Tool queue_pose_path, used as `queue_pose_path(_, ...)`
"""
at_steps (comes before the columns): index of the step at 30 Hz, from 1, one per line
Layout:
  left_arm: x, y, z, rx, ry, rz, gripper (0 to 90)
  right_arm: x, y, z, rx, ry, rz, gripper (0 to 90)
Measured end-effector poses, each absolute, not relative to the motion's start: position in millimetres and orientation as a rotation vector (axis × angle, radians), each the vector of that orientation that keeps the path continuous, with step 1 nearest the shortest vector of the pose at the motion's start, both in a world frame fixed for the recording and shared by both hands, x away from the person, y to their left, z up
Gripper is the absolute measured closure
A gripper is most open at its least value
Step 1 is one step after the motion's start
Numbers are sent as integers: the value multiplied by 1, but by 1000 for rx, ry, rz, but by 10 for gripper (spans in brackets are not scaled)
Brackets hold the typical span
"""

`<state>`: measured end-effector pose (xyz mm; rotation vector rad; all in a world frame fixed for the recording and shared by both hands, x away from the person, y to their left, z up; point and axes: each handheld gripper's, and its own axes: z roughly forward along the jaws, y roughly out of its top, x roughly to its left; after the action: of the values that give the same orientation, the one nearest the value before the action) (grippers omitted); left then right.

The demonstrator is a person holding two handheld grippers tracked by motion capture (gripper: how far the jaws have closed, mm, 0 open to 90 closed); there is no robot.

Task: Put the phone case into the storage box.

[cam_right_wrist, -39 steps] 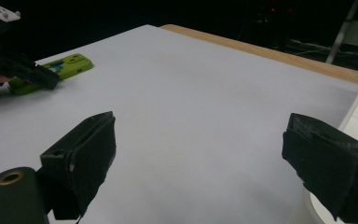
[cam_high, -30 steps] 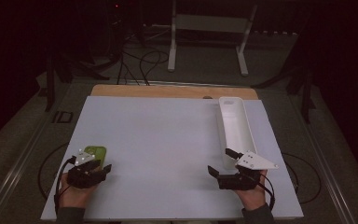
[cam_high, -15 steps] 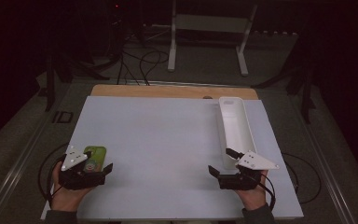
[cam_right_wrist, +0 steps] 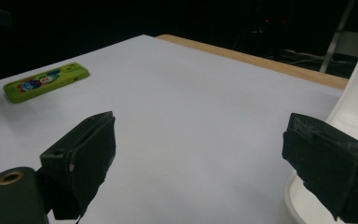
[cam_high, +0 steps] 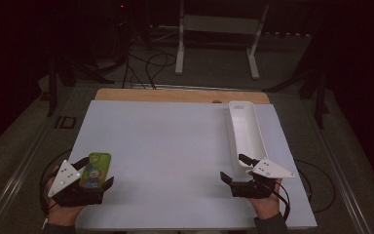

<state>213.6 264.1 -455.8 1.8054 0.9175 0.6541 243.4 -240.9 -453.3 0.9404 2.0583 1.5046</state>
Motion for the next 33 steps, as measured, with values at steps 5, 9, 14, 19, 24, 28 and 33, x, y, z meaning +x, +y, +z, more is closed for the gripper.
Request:
queue_pose_path(5, 216, 261, -465, 1799, 877, 635, 0, 243, -244, -452, 939, 2032, 1526, 91)
queue_pose_path(9, 216, 259, -466, 1797, 860, 626, 0, 243, -248, -452, 939, 2010, 1544, 91)
queue_pose_path(14, 217, 260, -466, 1794, 866, 626, 0, 243, -251, -453, 936, 1993, 1561, 90)
queue_pose_path(19, 217, 260, -464, 1816, 904, 636, 0, 242, -252, -452, 937, 1987, 1564, 91)
queue_pose_path(24, 217, 260, -461, 1843, 929, 642, 0, 243, -252, -453, 940, 1988, 1560, 91)
queue_pose_path(28, 218, 263, -461, 1860, 973, 641, 0, 243, -253, -452, 942, 1987, 1558, 91)
queue_pose_path(33, 222, 268, -463, 1878, 1050, 635, 0, 242, -253, -452, 944, 1986, 1558, 91)
